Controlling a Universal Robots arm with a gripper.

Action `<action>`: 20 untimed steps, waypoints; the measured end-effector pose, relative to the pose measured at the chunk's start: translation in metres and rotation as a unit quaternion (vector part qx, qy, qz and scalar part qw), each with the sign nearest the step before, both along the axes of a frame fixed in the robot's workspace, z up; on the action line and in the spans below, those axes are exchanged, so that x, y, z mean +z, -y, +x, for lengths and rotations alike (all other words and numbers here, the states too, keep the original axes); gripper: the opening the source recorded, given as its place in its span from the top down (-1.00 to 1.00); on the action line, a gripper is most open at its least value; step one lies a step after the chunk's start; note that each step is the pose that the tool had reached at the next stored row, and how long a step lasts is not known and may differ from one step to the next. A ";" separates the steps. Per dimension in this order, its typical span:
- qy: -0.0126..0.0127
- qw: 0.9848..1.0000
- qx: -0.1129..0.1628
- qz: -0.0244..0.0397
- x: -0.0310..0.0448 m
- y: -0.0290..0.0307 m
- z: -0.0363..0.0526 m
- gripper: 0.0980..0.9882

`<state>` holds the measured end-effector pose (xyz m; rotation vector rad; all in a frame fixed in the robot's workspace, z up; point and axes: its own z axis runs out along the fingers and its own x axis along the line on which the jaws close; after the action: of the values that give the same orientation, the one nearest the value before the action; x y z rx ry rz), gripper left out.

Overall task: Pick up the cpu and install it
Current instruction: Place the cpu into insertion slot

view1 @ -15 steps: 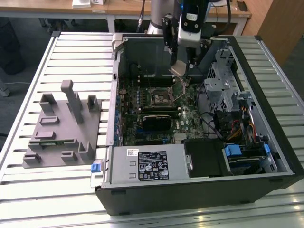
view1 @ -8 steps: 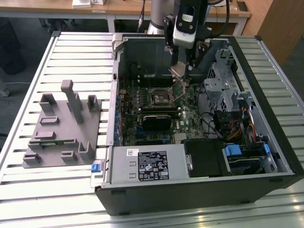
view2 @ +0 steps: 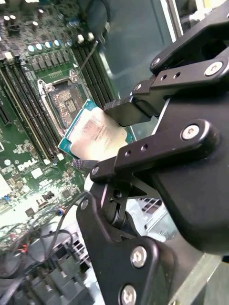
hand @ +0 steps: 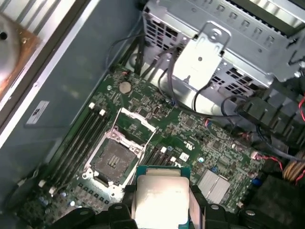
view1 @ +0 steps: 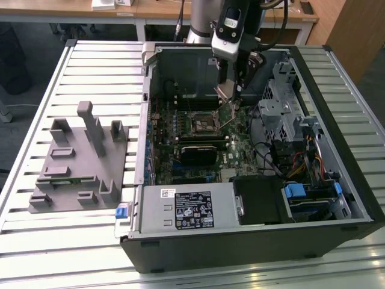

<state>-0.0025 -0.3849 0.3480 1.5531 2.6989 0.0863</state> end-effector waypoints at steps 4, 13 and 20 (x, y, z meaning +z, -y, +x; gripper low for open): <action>0.000 0.999 -0.034 0.000 -0.0015 0.0000 0.0000 0.02; 0.000 0.996 -0.092 0.000 -0.0050 -0.0005 -0.0005 0.02; 0.000 0.989 -0.151 0.000 -0.0081 -0.0006 -0.0005 0.02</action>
<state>-0.0030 -0.3843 0.3399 1.9368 2.4280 0.0784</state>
